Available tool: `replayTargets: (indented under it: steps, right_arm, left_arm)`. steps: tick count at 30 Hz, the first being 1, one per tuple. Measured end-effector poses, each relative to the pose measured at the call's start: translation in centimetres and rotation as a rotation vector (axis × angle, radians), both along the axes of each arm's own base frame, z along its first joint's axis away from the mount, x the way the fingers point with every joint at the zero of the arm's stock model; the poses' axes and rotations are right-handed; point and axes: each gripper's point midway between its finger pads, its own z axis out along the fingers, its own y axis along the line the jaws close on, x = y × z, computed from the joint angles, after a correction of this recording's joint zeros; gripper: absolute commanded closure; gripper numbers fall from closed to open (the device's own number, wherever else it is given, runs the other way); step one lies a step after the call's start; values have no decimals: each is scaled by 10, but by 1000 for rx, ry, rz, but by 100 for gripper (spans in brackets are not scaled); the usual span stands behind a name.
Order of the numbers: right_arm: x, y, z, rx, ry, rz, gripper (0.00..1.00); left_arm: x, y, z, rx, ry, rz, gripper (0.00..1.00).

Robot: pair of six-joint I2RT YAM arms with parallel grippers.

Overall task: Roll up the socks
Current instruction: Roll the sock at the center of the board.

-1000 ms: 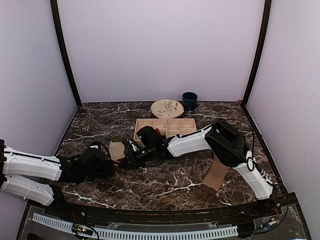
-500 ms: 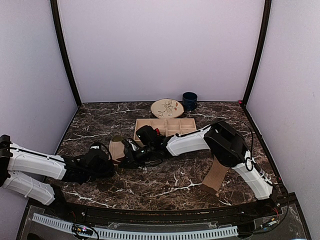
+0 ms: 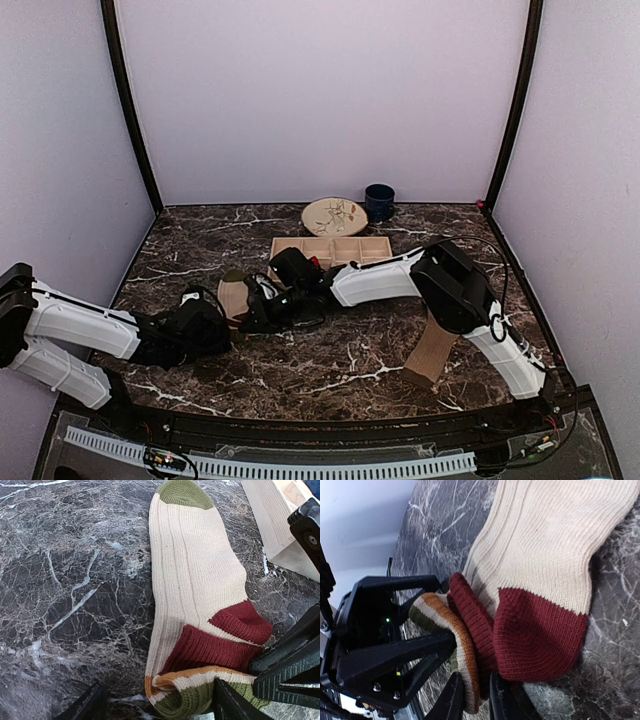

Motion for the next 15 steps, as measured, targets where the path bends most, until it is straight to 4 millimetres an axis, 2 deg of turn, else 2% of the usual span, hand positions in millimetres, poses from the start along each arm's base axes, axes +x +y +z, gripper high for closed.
replayTargets:
  steps: [3, 9, 15]
  right_arm:
    - [4, 0, 0, -2, -45, 5, 72]
    - [16, -6, 1, -34, -163, -15, 70]
    - [23, -30, 6, -109, -342, -47, 70]
  left_arm:
    - [1, 0, 0, -4, -4, 7, 26]
    - [2, -1, 1, -18, -10, 18, 26]
    - [2, 0, 1, -25, -13, 27, 27]
